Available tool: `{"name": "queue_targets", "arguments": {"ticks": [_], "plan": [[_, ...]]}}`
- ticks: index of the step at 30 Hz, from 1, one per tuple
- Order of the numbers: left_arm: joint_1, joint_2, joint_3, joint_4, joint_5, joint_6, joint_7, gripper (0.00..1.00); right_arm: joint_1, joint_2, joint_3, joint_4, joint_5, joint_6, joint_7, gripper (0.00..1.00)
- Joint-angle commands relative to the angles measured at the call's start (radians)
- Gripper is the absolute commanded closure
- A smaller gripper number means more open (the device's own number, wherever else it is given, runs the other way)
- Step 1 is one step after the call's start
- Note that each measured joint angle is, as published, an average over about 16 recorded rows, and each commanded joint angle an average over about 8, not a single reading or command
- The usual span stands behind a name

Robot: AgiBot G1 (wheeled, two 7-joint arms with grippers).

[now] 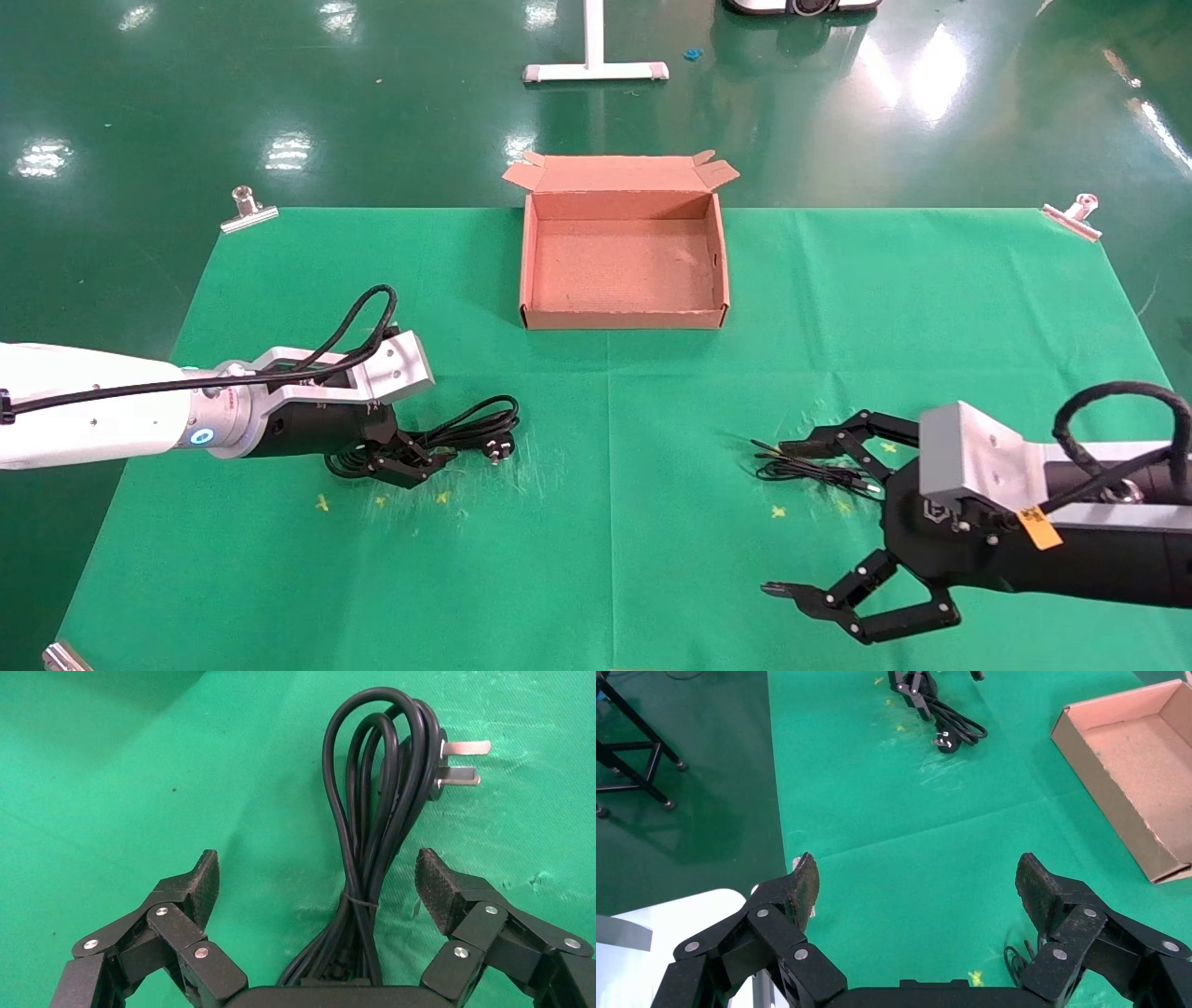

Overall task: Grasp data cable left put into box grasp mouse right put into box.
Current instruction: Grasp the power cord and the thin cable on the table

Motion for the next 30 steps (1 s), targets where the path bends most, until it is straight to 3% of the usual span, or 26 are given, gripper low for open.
{"name": "queue_targets", "arguments": {"ticks": [1, 11, 22, 30], "plan": [[0.004, 0.003, -0.002, 0.004, 0.001, -0.01, -0.003, 0.0, 0.001, -0.001, -0.001, 0.0, -0.002, 0.0, 0.001, 0.0], [0.013, 0.02, 0.001, 0.023, -0.003, -0.025, 0.012, 0.0, -0.006, 0.014, -0.016, -0.001, -0.072, 0.037, 0.021, 0.0], [0.012, 0.022, 0.001, 0.027, -0.004, -0.024, 0.015, 0.0, -0.042, -0.02, -0.079, -0.018, -0.33, 0.204, 0.06, 0.0], [0.012, 0.022, 0.001, 0.027, -0.004, -0.024, 0.016, 0.0, -0.048, -0.078, -0.094, -0.065, -0.384, 0.274, 0.073, 0.0]]}}
